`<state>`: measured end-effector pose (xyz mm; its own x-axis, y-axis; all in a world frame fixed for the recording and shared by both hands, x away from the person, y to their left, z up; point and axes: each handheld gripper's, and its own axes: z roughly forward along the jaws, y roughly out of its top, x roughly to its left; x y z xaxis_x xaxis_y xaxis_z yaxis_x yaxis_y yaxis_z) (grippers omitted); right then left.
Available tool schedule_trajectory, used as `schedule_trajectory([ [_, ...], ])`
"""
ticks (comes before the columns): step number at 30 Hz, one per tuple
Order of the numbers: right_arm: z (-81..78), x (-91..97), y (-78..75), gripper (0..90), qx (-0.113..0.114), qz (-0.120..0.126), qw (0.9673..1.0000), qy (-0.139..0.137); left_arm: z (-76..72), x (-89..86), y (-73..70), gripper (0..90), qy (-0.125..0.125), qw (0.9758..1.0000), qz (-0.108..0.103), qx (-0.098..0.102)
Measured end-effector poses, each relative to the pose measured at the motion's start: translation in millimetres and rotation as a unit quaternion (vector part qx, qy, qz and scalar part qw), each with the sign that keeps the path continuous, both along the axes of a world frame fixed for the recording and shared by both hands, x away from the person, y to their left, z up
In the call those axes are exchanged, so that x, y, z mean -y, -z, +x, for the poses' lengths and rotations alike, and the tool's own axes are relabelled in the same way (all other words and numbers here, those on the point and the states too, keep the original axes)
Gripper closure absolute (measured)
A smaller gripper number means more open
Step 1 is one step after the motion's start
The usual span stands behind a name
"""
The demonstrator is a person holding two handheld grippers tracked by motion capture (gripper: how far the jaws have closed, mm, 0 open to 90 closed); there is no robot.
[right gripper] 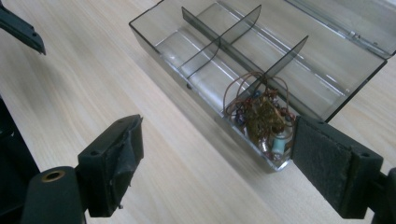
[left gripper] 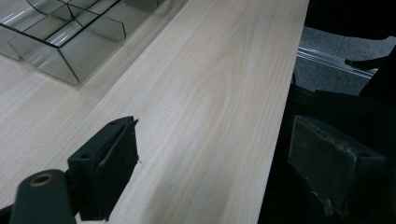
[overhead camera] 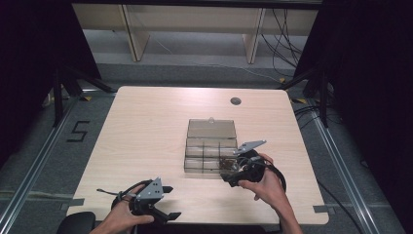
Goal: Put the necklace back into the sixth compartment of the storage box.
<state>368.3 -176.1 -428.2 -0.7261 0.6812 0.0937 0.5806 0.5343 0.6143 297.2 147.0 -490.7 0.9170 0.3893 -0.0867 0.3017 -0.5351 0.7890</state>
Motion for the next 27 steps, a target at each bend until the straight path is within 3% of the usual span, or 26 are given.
schedule_trajectory([
  [2, -0.9, 1.6, 1.5, 18.1, 0.004, -0.004, 1.0, -0.007, 0.2, -0.3, -0.2, 15.1, 0.001, 1.0, 0.001, 0.001],
  [3, -2.3, 1.9, 1.3, 18.0, -0.003, 0.0, 1.0, -0.005, -1.6, 0.1, 0.3, 15.1, -0.009, 0.9999, -0.003, -0.008],
  [4, -3.8, 1.9, 3.3, 18.0, 0.002, 0.004, 1.0, 0.007, -1.5, 0.0, 0.3, 15.1, -0.008, 0.9999, -0.003, -0.007],
  [5, -4.3, 3.6, 2.9, 17.8, -0.003, -0.006, 0.9999, 0.009, -1.8, 0.1, 0.6, 15.1, -0.009, 0.9999, -0.004, -0.01],
  [6, -5.8, 3.7, 2.8, 17.8, -0.013, 0.0, 0.9999, 0.011, -1.8, 0.0, 0.5, 15.1, -0.009, 0.9999, -0.004, -0.009],
  [7, -3.6, 5.5, 4.5, 17.7, 0.007, -0.002, 1.0, -0.006, -1.9, 0.0, 0.5, 15.1, -0.009, 0.9999, -0.004, -0.01],
  [9, -6.1, 6.4, 4.8, 17.6, 0.006, -0.001, 1.0, -0.002, -1.0, -1.4, -0.9, 15.1, -0.001, 1.0, 0.002, -0.006],
  [11, -7.9, 7.0, 3.7, 17.6, 0.002, 0.003, 1.0, 0.0, -2.6, 0.2, -0.3, 15.1, -0.002, 0.9999, -0.009, -0.007],
  [13, -8.4, 6.5, 5.2, 17.6, 0.011, 0.009, 0.9999, 0.002, -2.8, 0.4, -0.1, 15.1, -0.003, 0.9999, -0.008, -0.007],
  [16, -11.4, 6.3, 6.5, 17.5, 0.01, 0.01, 0.9999, -0.001, -2.2, -0.5, -0.5, 15.1, -0.002, 1.0, 0.001, -0.007],
  [24, -16.6, 5.7, 9.1, 17.3, 0.009, 0.012, 0.9999, -0.004, -2.0, -0.3, 0.4, 15.1, -0.009, 0.9999, -0.003, -0.006],
  [26, -17.2, 5.3, 11.9, 17.3, 0.023, 0.016, 0.9996, -0.004, -1.2, -0.7, 0.8, 15.1, -0.009, 0.9999, -0.001, -0.006],
  [27, -18.9, 6.2, 9.2, 17.3, 0.008, 0.013, 0.9999, -0.004, -1.2, -0.7, 0.8, 15.1, -0.009, 0.9999, -0.001, -0.006],
])
